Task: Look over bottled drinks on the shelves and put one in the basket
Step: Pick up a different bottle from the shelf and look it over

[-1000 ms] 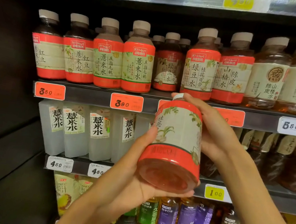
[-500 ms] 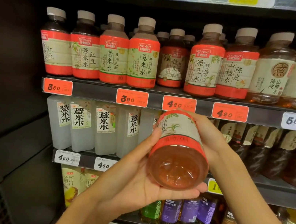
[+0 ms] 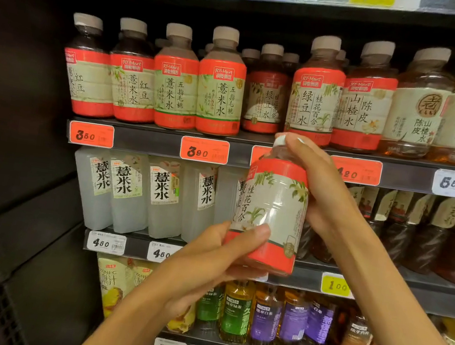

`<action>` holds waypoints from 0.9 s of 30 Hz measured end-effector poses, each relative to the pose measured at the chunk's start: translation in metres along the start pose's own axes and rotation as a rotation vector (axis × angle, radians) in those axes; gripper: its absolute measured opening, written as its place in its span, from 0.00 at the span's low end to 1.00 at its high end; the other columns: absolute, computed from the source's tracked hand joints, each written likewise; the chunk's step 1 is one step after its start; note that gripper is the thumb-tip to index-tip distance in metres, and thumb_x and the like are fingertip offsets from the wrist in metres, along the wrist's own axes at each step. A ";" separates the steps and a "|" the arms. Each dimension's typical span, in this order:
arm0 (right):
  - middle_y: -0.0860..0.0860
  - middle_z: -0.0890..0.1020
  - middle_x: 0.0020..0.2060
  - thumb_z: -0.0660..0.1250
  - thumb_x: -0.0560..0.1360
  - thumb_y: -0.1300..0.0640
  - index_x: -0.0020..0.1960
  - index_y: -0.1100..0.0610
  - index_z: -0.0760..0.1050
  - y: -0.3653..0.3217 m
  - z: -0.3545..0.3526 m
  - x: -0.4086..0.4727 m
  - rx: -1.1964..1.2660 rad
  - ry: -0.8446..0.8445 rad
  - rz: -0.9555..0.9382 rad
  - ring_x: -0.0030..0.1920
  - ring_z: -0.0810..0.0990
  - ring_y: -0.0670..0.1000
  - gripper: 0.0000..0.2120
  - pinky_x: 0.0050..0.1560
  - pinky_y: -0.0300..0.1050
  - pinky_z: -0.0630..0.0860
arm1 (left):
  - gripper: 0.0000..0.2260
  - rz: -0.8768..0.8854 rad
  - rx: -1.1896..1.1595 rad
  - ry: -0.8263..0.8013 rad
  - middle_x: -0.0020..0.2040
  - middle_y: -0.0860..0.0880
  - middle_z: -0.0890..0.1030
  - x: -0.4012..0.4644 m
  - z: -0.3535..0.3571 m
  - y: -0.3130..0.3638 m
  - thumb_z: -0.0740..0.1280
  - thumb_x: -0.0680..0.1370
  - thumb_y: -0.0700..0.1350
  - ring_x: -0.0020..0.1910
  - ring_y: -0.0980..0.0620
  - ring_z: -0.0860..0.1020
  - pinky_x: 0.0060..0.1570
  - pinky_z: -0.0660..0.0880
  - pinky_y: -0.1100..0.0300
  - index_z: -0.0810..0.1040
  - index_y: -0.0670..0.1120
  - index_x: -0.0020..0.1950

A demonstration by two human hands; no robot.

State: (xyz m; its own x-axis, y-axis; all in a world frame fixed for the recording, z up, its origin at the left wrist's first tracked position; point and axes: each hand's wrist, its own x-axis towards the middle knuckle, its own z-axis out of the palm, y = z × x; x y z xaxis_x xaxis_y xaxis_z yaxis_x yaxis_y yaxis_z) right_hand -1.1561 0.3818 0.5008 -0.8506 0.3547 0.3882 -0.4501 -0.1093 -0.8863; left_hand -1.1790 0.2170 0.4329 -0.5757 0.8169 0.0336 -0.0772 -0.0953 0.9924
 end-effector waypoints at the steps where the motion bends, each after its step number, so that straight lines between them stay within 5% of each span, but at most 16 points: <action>1: 0.49 0.84 0.36 0.62 0.79 0.55 0.53 0.56 0.76 -0.001 0.000 0.000 -0.010 -0.014 -0.031 0.38 0.82 0.47 0.06 0.41 0.41 0.79 | 0.33 0.037 0.048 0.045 0.55 0.48 0.84 0.000 0.000 -0.002 0.76 0.62 0.59 0.56 0.50 0.82 0.58 0.77 0.55 0.74 0.46 0.62; 4: 0.52 0.85 0.42 0.65 0.77 0.52 0.57 0.54 0.76 -0.006 0.003 -0.004 -0.026 -0.071 -0.100 0.44 0.84 0.51 0.11 0.47 0.45 0.80 | 0.30 0.132 0.128 0.132 0.53 0.51 0.85 0.004 0.006 -0.008 0.75 0.59 0.60 0.55 0.52 0.82 0.61 0.75 0.54 0.76 0.50 0.59; 8: 0.53 0.86 0.47 0.65 0.75 0.44 0.62 0.51 0.75 -0.013 0.001 -0.008 -0.081 -0.133 -0.111 0.48 0.84 0.51 0.19 0.51 0.44 0.80 | 0.29 0.266 0.132 0.128 0.53 0.54 0.85 0.007 0.007 -0.019 0.75 0.61 0.57 0.54 0.56 0.82 0.50 0.78 0.65 0.76 0.52 0.60; 12: 0.56 0.86 0.47 0.61 0.74 0.44 0.48 0.57 0.80 -0.013 0.002 -0.017 -0.070 -0.272 -0.059 0.51 0.83 0.54 0.18 0.54 0.46 0.79 | 0.30 0.344 0.200 0.144 0.55 0.56 0.84 0.012 0.006 -0.024 0.76 0.61 0.54 0.54 0.57 0.82 0.48 0.77 0.68 0.74 0.55 0.61; 18: 0.53 0.86 0.42 0.67 0.73 0.49 0.44 0.57 0.80 -0.010 0.004 -0.024 -0.173 -0.111 -0.314 0.43 0.83 0.50 0.11 0.47 0.44 0.79 | 0.36 0.456 0.408 0.276 0.61 0.70 0.72 0.021 0.008 -0.028 0.75 0.63 0.57 0.62 0.70 0.72 0.54 0.70 0.77 0.60 0.68 0.65; 21: 0.55 0.85 0.44 0.71 0.68 0.46 0.46 0.54 0.80 -0.004 0.008 -0.030 -0.217 -0.068 -0.362 0.45 0.81 0.49 0.13 0.49 0.47 0.77 | 0.41 0.465 0.503 0.338 0.62 0.68 0.71 0.029 0.014 -0.030 0.76 0.60 0.61 0.60 0.71 0.71 0.54 0.69 0.79 0.55 0.71 0.65; 24: 0.52 0.85 0.47 0.71 0.67 0.49 0.50 0.56 0.79 -0.006 0.004 -0.035 -0.252 -0.212 -0.385 0.49 0.82 0.48 0.15 0.51 0.42 0.77 | 0.40 0.557 0.449 0.422 0.62 0.62 0.74 0.035 0.012 -0.032 0.79 0.62 0.55 0.60 0.67 0.74 0.56 0.73 0.72 0.60 0.63 0.68; 27: 0.49 0.82 0.56 0.72 0.67 0.53 0.56 0.54 0.77 -0.021 -0.009 -0.037 -0.378 -0.461 -0.358 0.58 0.79 0.47 0.17 0.55 0.38 0.74 | 0.38 0.659 0.431 0.478 0.62 0.62 0.74 0.035 0.004 -0.032 0.79 0.63 0.52 0.62 0.62 0.74 0.56 0.74 0.69 0.63 0.65 0.67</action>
State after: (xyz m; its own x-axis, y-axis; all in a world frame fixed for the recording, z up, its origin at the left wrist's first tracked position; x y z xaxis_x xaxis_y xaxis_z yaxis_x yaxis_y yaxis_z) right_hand -1.1127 0.3791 0.5033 -0.7341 -0.1309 0.6663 -0.6698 0.3013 -0.6787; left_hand -1.1940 0.2510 0.4028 -0.6782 0.3419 0.6505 0.6402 -0.1598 0.7514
